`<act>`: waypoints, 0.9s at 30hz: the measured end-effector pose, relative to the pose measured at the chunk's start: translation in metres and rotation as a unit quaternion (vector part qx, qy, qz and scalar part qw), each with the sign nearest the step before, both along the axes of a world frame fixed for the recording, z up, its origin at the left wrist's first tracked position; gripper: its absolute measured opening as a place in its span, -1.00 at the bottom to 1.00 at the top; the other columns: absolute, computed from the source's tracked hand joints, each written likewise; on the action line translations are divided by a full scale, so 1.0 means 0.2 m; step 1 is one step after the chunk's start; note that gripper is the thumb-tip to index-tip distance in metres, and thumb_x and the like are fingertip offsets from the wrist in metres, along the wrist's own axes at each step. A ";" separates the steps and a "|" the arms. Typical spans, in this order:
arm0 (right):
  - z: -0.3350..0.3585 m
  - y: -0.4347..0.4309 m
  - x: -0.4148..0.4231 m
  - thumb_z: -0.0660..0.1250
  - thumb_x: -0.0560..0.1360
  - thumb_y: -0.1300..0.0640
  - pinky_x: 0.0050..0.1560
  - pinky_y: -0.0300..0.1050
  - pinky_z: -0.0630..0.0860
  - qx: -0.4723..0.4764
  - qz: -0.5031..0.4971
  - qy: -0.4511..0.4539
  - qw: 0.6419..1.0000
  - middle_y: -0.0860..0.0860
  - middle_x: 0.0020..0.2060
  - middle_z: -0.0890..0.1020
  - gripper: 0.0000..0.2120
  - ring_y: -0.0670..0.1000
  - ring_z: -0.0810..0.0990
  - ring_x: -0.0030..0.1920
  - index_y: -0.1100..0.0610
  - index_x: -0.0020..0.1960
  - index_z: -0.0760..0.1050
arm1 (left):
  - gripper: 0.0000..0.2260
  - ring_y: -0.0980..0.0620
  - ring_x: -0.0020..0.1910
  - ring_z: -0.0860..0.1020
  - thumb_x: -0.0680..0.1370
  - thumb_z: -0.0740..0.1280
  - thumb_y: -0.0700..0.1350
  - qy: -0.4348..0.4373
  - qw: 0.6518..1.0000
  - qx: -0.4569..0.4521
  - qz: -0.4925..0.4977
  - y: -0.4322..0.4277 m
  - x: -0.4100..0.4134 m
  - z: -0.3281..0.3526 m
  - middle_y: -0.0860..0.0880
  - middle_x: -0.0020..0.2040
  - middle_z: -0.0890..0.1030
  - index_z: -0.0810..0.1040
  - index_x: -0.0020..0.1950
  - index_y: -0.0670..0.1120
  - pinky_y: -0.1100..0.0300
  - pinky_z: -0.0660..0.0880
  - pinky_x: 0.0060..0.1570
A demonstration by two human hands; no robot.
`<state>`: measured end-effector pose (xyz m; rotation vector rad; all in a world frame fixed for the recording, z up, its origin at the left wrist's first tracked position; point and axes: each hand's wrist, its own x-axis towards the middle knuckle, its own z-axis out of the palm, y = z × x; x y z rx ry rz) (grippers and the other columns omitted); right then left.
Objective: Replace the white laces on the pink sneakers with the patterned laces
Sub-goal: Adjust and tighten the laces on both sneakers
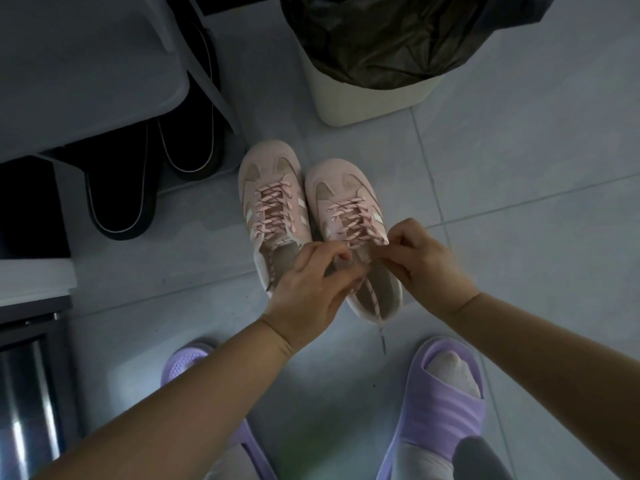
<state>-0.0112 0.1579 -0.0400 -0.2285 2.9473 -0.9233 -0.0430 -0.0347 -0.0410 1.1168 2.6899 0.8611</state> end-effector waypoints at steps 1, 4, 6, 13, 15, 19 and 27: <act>0.00 0.00 0.01 0.21 0.43 0.03 -0.44 -0.22 0.44 0.002 -0.001 -0.008 1.000 0.03 -0.18 0.44 -0.74 0.02 0.46 -0.41 0.15 -0.14 0.61 | -0.69 0.04 0.10 0.36 0.46 0.26 -0.05 -0.044 0.999 0.001 0.017 0.00 0.00 0.00 0.00 0.13 0.35 0.40 0.20 0.01 0.31 0.37 0.12; -0.02 0.01 0.03 0.19 0.45 -0.11 -0.46 -0.17 0.47 0.006 -0.010 -0.029 1.000 -0.02 -0.25 0.45 -0.66 -0.02 0.42 -0.41 0.13 -0.11 0.60 | -0.50 0.08 0.19 0.35 0.46 0.32 -0.06 -0.204 0.975 0.006 0.084 0.04 -0.02 0.05 -0.05 0.27 0.29 0.25 0.36 0.00 0.30 0.33 0.20; 0.01 0.02 0.01 0.04 0.41 -0.39 -0.33 -0.28 0.39 -0.027 -0.045 -0.123 0.991 -0.17 -0.31 0.40 -0.38 -0.16 0.38 -0.36 0.13 0.00 0.50 | -0.43 0.04 0.17 0.38 0.51 0.31 -0.08 -0.282 0.953 -0.044 0.103 0.09 -0.05 0.08 -0.06 0.33 0.18 0.14 0.46 0.07 0.29 0.32 0.20; 0.03 0.00 0.05 0.29 0.42 0.00 -0.51 -0.30 0.24 0.044 0.038 -0.010 0.998 -0.01 -0.40 0.42 -0.87 0.00 0.30 -0.51 0.02 -0.12 0.39 | -0.47 -0.07 0.15 0.46 0.56 0.24 -0.11 -0.315 0.928 -0.117 0.161 0.17 -0.11 0.07 -0.08 0.33 0.14 0.13 0.48 0.10 0.20 0.32 0.26; 0.00 0.02 0.09 0.43 0.29 0.12 -0.57 -0.29 0.26 0.058 0.077 0.019 0.995 0.05 -0.42 0.46 -0.70 0.04 0.33 -0.53 0.02 -0.11 0.32 | -0.47 -0.05 0.14 0.45 0.55 0.26 -0.11 -0.310 0.929 -0.120 0.162 0.17 -0.11 0.07 -0.08 0.32 0.15 0.15 0.47 0.10 0.24 0.31 0.24; -0.01 0.04 0.09 0.23 0.42 0.05 -0.58 -0.19 0.38 0.061 0.048 0.034 0.996 0.12 -0.39 0.48 -0.80 0.11 0.45 -0.52 0.13 -0.20 0.58 | -0.46 0.01 0.08 0.44 0.54 0.28 -0.11 -0.305 0.933 -0.097 0.165 0.17 -0.10 0.07 -0.07 0.29 0.17 0.16 0.47 0.10 0.34 0.27 0.19; 0.13 -0.12 0.05 0.18 0.42 -0.25 -0.43 -0.28 0.32 0.077 -0.078 -0.168 0.980 -0.03 -0.28 0.61 -0.65 0.04 0.53 -0.36 -0.02 -0.12 0.58 | -0.46 -0.05 0.14 0.49 0.43 0.42 -0.06 -0.286 0.932 -0.012 0.221 0.12 -0.04 0.07 -0.12 0.28 0.33 0.25 0.31 -0.06 0.15 0.52 0.09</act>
